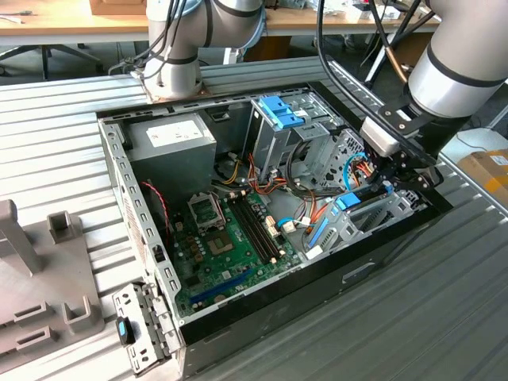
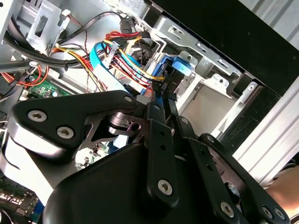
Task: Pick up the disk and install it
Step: 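Insert the first disk wire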
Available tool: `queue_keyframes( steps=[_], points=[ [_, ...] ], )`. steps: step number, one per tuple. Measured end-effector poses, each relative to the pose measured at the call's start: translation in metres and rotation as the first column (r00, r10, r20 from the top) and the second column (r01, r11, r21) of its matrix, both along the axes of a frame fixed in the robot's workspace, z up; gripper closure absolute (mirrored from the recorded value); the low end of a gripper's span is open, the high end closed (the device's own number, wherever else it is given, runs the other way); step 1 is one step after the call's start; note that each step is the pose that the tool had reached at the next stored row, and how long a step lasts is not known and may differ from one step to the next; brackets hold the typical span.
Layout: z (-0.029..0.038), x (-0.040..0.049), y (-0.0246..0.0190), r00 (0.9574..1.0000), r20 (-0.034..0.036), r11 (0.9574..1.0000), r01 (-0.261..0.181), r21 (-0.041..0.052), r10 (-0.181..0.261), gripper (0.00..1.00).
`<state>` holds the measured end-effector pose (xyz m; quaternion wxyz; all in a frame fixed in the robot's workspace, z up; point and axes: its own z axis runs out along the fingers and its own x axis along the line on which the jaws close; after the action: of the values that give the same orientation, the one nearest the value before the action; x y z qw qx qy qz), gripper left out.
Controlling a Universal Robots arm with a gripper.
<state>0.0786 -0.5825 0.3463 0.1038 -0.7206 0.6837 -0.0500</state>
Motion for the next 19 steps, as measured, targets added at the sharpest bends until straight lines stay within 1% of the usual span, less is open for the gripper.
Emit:
queue_keyframes(
  steps=[5,8,11,12,13,14,15,16,19],
  points=[
    [-0.0004,-0.0016,0.0000,1.0000,0.0000,1.0000,0.003,0.0002,-0.003,0.83],
    [-0.0006,-0.0017,0.0000,0.9997,-0.0001,0.9997,0.024,0.0019,-0.024,0.83],
    [-0.0006,-0.0017,0.0000,0.9996,0.0000,0.9996,0.028,0.0020,-0.028,0.83],
    [-0.0005,-0.0019,0.0000,0.9996,0.0000,0.9996,0.028,0.0041,-0.028,0.83],
    [-0.0005,-0.0020,0.0000,0.9996,-0.0001,0.9996,0.028,0.0086,-0.028,0.83],
    [-0.0005,-0.0020,0.0001,0.9996,-0.0002,0.9996,0.028,0.0093,-0.028,0.83],
    [-0.0006,-0.0020,-0.0001,0.9996,-0.0004,0.9995,0.028,0.0127,-0.028,0.83],
    [-0.0007,-0.0021,0.0000,0.9996,-0.0005,0.9994,0.030,0.0206,-0.030,0.83],
    [-0.0016,-0.0021,-0.0008,0.9995,-0.0006,0.9993,0.032,0.0217,-0.032,0.83]
  ],
)
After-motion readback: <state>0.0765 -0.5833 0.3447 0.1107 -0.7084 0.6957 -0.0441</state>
